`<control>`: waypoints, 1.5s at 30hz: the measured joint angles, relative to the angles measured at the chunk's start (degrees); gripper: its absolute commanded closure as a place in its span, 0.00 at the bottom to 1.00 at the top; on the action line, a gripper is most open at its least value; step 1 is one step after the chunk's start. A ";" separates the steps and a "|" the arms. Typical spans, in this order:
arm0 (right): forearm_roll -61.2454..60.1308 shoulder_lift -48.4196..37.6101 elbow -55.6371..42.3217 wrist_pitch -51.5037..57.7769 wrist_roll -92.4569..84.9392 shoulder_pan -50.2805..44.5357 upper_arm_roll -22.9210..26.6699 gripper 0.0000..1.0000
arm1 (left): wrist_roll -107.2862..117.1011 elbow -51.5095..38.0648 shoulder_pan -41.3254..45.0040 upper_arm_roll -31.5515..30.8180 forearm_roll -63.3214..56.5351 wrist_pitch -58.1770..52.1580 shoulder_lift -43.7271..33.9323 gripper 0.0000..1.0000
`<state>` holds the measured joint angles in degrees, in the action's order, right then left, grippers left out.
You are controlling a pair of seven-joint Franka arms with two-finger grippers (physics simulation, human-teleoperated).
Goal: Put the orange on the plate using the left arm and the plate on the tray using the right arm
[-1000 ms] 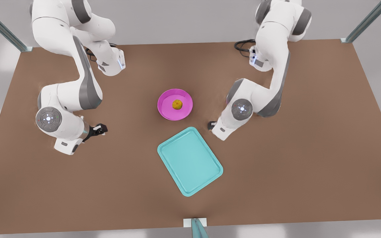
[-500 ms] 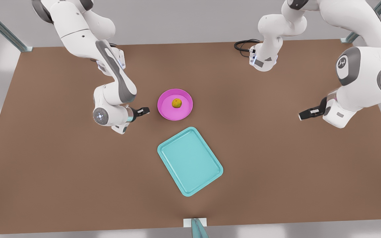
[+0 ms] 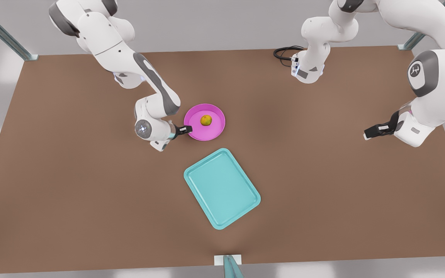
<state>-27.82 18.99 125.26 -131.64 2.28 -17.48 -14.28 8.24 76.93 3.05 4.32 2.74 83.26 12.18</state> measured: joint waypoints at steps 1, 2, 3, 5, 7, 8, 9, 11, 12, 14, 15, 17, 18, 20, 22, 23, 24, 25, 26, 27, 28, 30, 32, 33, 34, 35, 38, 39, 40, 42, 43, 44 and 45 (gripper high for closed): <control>-0.03 0.61 0.00 -0.53 0.38 -0.66 -0.02 0.00 | -0.28 0.00 0.01 0.08 0.00 -0.03 -0.04 0.00; -0.06 1.24 0.00 -1.08 0.75 -1.25 -0.03 0.00 | -0.55 0.00 0.00 0.12 0.01 -0.05 -0.02 0.00; -0.09 2.02 0.00 -1.77 1.10 -1.81 -0.02 0.00 | -0.81 0.00 0.00 0.16 0.01 -0.07 -0.01 0.00; -0.56 3.44 -0.03 -3.29 1.74 -3.23 -0.03 0.00 | -1.27 0.01 -0.05 0.23 0.01 -0.10 0.07 0.00; -1.08 4.75 -0.01 -4.79 2.32 -4.19 -0.03 0.00 | -1.69 0.06 -0.07 0.24 0.01 -0.12 0.09 0.00; -1.24 5.30 0.00 -5.45 2.59 -4.44 -0.03 0.00 | -1.88 0.07 -0.07 0.25 0.01 -0.13 0.09 0.00; -1.37 5.69 0.00 -6.02 2.84 -4.59 -0.03 0.00 | -2.07 0.08 -0.06 0.25 0.01 -0.14 0.10 0.00; -1.54 6.20 0.00 -6.90 3.31 -5.01 -0.03 0.00 | -2.40 0.08 -0.06 0.25 0.05 -0.15 0.10 0.00; -1.60 6.40 0.00 -7.24 3.52 -5.20 -0.03 0.00 | -2.56 0.05 -0.06 0.25 0.12 -0.14 0.17 0.00; -1.65 6.80 -0.03 -7.75 3.90 -5.53 -0.03 0.00 | -2.84 0.01 -0.04 0.25 0.30 -0.07 0.22 0.00; -1.67 7.05 -0.06 -7.93 4.03 -5.55 -0.03 0.07 | -2.96 0.01 -0.01 0.24 0.34 -0.04 0.20 0.00; -1.68 7.73 -0.12 -8.21 4.23 -5.42 -0.03 0.17 | -3.20 0.00 0.03 0.18 0.40 0.06 0.19 0.00; -1.68 8.09 -0.15 -8.32 4.28 -5.14 -0.03 0.17 | -3.31 0.00 0.04 0.17 0.40 0.12 0.14 0.00; -1.69 8.55 -0.23 -8.44 4.33 -4.81 -0.01 0.25 | -3.51 0.00 0.06 0.08 0.37 0.20 -0.06 0.00; -1.70 8.69 -0.32 -8.44 4.32 -4.57 0.02 0.28 | -3.70 0.00 0.15 0.01 0.41 0.21 -0.14 0.00; -1.70 8.69 -0.38 -8.43 4.32 -4.55 -0.01 0.28 | -3.78 0.00 0.19 -0.02 0.40 0.17 -0.23 0.00; -1.70 8.60 -0.41 -8.40 4.31 -4.56 -0.02 0.28 | -3.86 0.00 0.19 -0.03 0.37 0.14 -0.28 0.00; -1.70 8.49 -0.42 -8.34 4.31 -4.57 -0.03 0.31 | -3.94 0.00 0.18 -0.02 0.35 0.12 -0.31 0.00; -1.73 8.41 -0.43 -8.26 4.29 -4.61 -0.03 0.39 | -4.01 0.00 0.15 -0.02 0.33 0.09 -0.33 0.00; -1.74 8.33 -0.43 -8.19 4.28 -4.64 -0.03 0.45 | -4.08 0.04 0.13 -0.02 0.32 0.07 -0.33 0.00; -1.76 8.31 -0.46 -8.13 4.25 -4.69 -0.03 0.54 | -4.14 0.06 0.13 -0.01 0.30 0.04 -0.34 0.00; -1.80 8.44 -0.63 -8.02 4.19 -4.76 -0.03 0.65 | -4.26 0.09 0.18 -0.04 0.29 -0.02 -0.34 0.00; -1.91 8.60 -0.77 -7.94 4.05 -4.82 -0.04 0.71 | -4.37 0.21 0.20 -0.04 0.27 -0.07 -0.33 0.00; -1.95 8.62 -0.82 -7.91 3.98 -4.83 -0.04 0.72 | -4.42 0.30 0.18 -0.04 0.28 -0.08 -0.31 0.00; -1.97 8.60 -0.91 -7.87 3.91 -4.84 -0.04 0.74 | -4.47 0.34 0.15 -0.04 0.27 -0.09 -0.28 0.00; -2.02 8.56 -1.19 -7.71 3.84 -4.84 -0.04 0.75 | -4.52 0.34 0.13 -0.03 0.27 -0.10 -0.27 0.00; -2.09 8.15 -1.71 -7.07 3.65 -4.84 -0.04 0.76 | -4.63 0.43 0.11 -0.02 0.23 -0.13 -0.26 0.00; -2.10 8.00 -1.91 -6.83 3.59 -4.84 -0.04 0.76 | -4.67 0.43 0.11 -0.02 0.22 -0.14 -0.26 0.00; -2.10 7.76 -2.07 -6.61 3.55 -4.81 -0.04 0.76 | -4.70 0.44 0.12 -0.02 0.22 -0.15 -0.26 0.00; -2.11 7.20 -2.34 -6.26 3.46 -4.76 -0.04 0.76 | -4.76 0.44 0.12 -0.01 0.22 -0.17 -0.30 0.00; -2.12 6.83 -2.40 -6.12 3.42 -4.76 -0.04 0.76 | -4.79 0.43 0.13 -0.01 0.23 -0.24 -0.32 0.00; -2.14 6.48 -2.41 -6.01 3.38 -4.75 -0.04 0.76 | -4.82 0.42 0.14 -0.01 0.23 -0.32 -0.35 0.00; -2.16 6.21 -2.31 -5.92 3.34 -4.78 -0.09 0.77 | -4.84 0.40 0.15 -0.01 0.23 -0.47 -0.39 0.00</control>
<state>-29.98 25.20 122.95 -137.55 5.62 -22.26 -14.38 3.40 77.33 3.20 4.30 2.98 82.80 11.79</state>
